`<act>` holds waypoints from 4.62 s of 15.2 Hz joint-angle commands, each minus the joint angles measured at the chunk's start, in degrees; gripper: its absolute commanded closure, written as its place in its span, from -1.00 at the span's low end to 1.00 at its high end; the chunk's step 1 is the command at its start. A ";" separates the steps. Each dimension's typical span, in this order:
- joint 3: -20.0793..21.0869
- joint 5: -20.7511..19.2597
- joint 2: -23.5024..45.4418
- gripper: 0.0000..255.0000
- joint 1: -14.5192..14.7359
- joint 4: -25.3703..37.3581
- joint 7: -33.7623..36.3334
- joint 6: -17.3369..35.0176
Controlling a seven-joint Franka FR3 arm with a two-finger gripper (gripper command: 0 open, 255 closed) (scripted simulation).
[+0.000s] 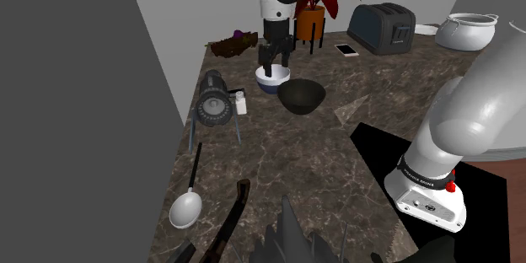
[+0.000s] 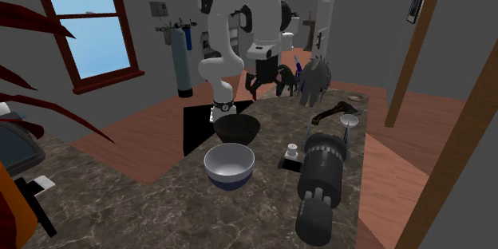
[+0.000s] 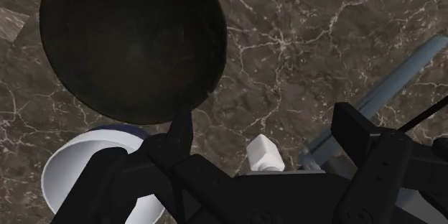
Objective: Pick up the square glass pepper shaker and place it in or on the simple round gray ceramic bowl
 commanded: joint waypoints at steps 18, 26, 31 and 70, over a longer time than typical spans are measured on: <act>1.60 -8.73 31.36 -1.00 2.98 21.67 7.84 10.15; 1.50 -8.88 32.07 -1.00 3.02 20.65 7.93 11.87; 1.49 -8.87 32.14 1.00 3.04 21.02 7.92 11.56; 1.94 -7.88 27.90 1.00 3.21 39.58 6.90 -11.16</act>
